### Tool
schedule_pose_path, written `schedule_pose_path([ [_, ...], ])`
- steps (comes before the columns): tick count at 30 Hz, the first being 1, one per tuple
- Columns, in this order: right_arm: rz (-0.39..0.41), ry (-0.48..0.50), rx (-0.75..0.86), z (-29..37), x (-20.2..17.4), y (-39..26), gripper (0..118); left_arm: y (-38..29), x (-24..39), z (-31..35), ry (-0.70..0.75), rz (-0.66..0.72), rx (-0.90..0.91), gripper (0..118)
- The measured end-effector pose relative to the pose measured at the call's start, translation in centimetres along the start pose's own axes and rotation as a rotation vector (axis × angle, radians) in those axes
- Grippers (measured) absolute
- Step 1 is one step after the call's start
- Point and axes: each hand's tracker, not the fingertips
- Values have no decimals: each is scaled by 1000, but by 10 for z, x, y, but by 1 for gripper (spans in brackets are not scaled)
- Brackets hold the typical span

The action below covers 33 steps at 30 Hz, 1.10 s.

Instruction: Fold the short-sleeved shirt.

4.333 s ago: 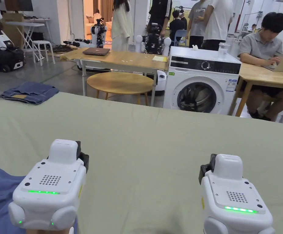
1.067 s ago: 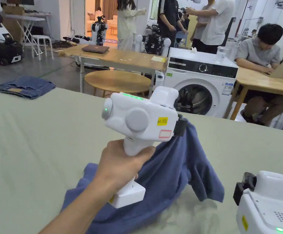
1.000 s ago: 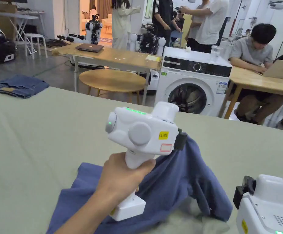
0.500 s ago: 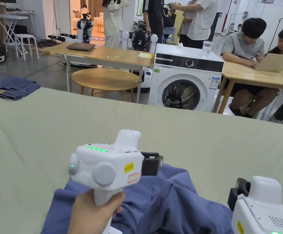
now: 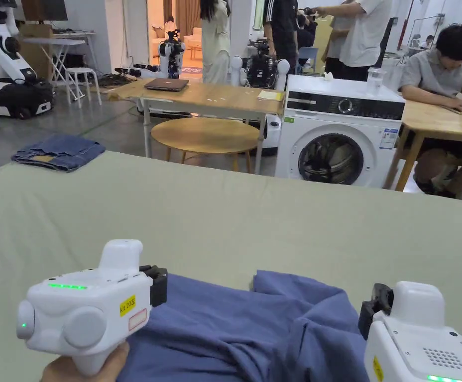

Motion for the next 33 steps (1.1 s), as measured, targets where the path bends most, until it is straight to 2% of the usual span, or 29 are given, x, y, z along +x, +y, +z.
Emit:
schedule_pose_path([
  [3, -1, 11, -16, -10, -2, 0, 0, 24, -24, -37, 0, 51, -102, 0],
  [10, 15, -4, -46, -28, 6, -2, 0, 64, -50, -145, 9, 22, -357, 0],
  [11, 18, -8, -52, -31, 8, -3, 0, 66, -54, -162, 10, 27, -400, 7],
  [14, 33, -26, -72, -39, 16, -9, 0, 63, -58, -202, 10, 60, -493, 53],
  [18, 36, -56, -111, -47, 30, -19, 0, 47, -60, -244, 76, 5, -595, 61],
  [21, 31, -78, -141, -50, 43, -26, 0, 24, -60, -264, 136, -46, -699, 61],
  [22, 34, -82, -149, -50, 46, -28, 0, 22, -57, -260, 121, -37, -654, 61],
  [23, 41, -92, -159, -50, 50, -30, 0, 24, -53, -253, 153, -39, -606, 52],
  [24, 44, -101, -166, -50, 53, -32, 0, 21, -46, -250, 159, -53, -612, 37],
  [26, 31, -115, -174, -51, 62, -34, 0, 14, -33, -243, 84, -196, -589, 3],
  [27, 22, -121, -185, -52, 67, -34, 0, 13, -28, -239, 79, -222, -591, 2],
  [29, 13, -127, -207, -54, 76, -33, 0, 13, -28, -230, 53, -178, -601, 2],
  [33, 16, -134, -289, -62, 103, -23, 0, 16, -33, -200, 26, -148, -513, 2],
])
